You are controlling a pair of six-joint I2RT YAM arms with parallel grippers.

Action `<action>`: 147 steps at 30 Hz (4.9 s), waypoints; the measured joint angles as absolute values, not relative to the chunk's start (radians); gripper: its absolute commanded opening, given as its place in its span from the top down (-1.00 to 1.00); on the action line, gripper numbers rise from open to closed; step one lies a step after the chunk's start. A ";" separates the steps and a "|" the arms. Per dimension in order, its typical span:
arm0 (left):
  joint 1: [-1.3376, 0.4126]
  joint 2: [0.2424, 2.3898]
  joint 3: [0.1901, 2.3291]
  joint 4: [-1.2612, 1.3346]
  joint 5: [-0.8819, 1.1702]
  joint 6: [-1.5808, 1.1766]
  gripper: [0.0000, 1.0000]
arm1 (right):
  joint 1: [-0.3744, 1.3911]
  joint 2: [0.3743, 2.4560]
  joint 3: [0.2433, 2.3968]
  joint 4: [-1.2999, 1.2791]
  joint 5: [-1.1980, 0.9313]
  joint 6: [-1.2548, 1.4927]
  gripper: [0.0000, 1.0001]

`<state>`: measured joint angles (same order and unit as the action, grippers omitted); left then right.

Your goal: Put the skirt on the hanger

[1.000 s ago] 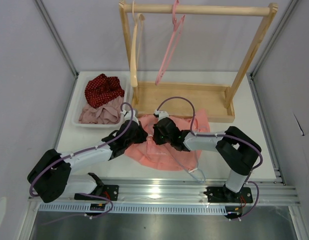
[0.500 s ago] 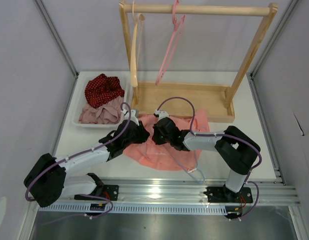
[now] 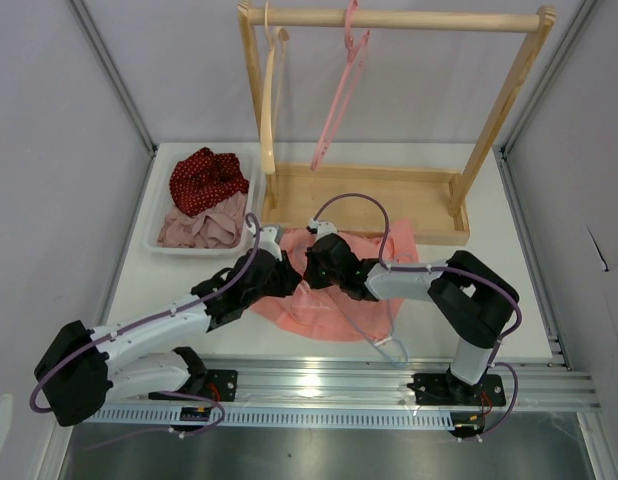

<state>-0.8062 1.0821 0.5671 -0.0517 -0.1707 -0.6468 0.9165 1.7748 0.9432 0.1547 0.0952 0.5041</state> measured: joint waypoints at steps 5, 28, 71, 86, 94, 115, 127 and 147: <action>-0.923 1.076 0.567 -0.076 -0.216 -0.675 0.56 | 0.915 1.775 0.943 0.155 0.089 0.504 1.00; -0.976 1.362 0.558 0.084 -0.383 -0.662 0.24 | 0.877 1.793 0.956 0.151 -0.002 0.524 1.00; -0.971 1.344 0.594 0.069 -0.385 -0.617 1.00 | 0.852 1.800 0.956 0.151 -0.051 0.542 1.00; -0.838 1.200 0.582 0.034 -0.328 -0.629 1.00 | 0.856 1.799 0.960 0.131 -0.035 0.542 0.97; -0.791 1.287 0.590 0.037 -0.309 -0.636 1.00 | 0.876 1.778 0.979 0.076 0.015 0.542 0.56; -0.764 1.304 0.591 0.068 -0.276 -0.655 1.00 | 0.887 1.608 1.020 -0.142 0.163 0.587 0.15; -0.755 1.311 0.617 0.078 -0.257 -0.654 1.00 | 0.811 1.328 0.851 -0.305 0.277 0.701 0.22; -0.752 1.311 0.627 0.080 -0.236 -0.646 1.00 | 0.488 1.120 0.550 -0.223 0.078 0.741 0.07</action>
